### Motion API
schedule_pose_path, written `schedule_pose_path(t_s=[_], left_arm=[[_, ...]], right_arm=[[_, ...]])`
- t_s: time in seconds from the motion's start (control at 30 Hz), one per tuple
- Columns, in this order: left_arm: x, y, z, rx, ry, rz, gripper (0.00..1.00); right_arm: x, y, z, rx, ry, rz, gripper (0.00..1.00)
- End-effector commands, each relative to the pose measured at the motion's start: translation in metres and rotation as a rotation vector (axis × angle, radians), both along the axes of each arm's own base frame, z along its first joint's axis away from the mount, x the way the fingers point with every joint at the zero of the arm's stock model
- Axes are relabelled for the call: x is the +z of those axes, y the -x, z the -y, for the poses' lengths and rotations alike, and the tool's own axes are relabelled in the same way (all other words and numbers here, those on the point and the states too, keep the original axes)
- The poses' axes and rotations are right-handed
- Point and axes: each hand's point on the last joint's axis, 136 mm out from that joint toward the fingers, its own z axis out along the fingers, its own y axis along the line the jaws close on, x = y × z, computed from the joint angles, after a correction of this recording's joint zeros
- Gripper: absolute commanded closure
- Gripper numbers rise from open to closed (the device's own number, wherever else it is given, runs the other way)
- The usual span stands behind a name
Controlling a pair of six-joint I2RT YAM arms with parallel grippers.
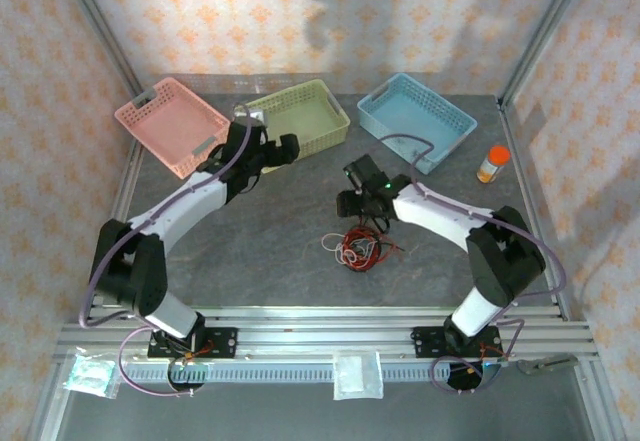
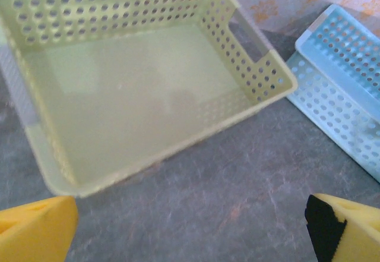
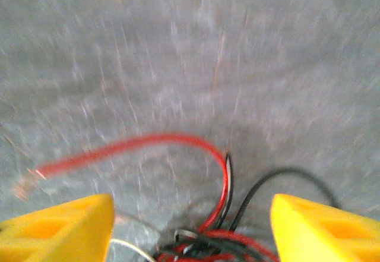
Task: Untangle the cables
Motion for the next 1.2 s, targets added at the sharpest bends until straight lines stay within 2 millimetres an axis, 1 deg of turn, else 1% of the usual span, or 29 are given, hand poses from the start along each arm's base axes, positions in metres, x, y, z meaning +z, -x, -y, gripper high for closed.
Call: schedule_pose_path(t_s=[0.0, 0.17, 0.27, 0.3, 0.33, 0.5, 0.63, 0.7, 0.77, 0.9, 1.07, 1.17], left_arm=[[-0.002, -0.018, 0.004, -0.067, -0.109, -0.033, 0.01], [-0.016, -0.045, 0.012, -0.122, -0.189, -0.090, 0.01], [-0.023, -0.058, 0.013, -0.143, -0.213, -0.116, 0.00], [-0.019, -0.062, 0.013, -0.149, -0.219, -0.114, 0.01], [-0.033, -0.067, 0.014, -0.160, -0.233, -0.146, 0.01], [-0.044, -0.082, 0.014, -0.184, -0.281, -0.177, 0.01], [-0.054, -0.091, 0.009, -0.189, -0.298, -0.210, 0.01], [-0.059, -0.091, 0.009, -0.202, -0.296, -0.228, 0.01], [-0.062, -0.088, 0.013, -0.228, -0.276, -0.237, 0.01], [-0.072, -0.083, 0.019, -0.269, -0.250, -0.268, 0.01], [-0.085, -0.075, 0.026, -0.320, -0.225, -0.309, 0.01], [-0.092, -0.073, 0.026, -0.323, -0.229, -0.330, 0.00]], right_arm=[[0.049, -0.045, 0.030, -0.076, 0.045, 0.161, 0.24], [0.058, -0.084, 0.081, -0.175, 0.084, 0.158, 0.23], [0.056, -0.105, 0.109, -0.224, 0.092, 0.133, 0.20], [0.053, -0.111, 0.118, -0.239, 0.104, 0.118, 0.18], [0.052, -0.115, 0.124, -0.246, 0.109, 0.111, 0.16], [0.050, -0.139, 0.150, -0.272, 0.101, 0.097, 0.14], [0.040, -0.152, 0.166, -0.286, 0.074, 0.063, 0.14], [0.034, -0.157, 0.170, -0.277, 0.058, 0.048, 0.14], [0.026, -0.160, 0.172, -0.269, 0.050, 0.023, 0.14], [0.015, -0.167, 0.170, -0.259, 0.033, -0.009, 0.15], [0.007, -0.169, 0.158, -0.236, -0.024, -0.044, 0.17], [0.004, -0.167, 0.151, -0.222, -0.050, -0.052, 0.17]])
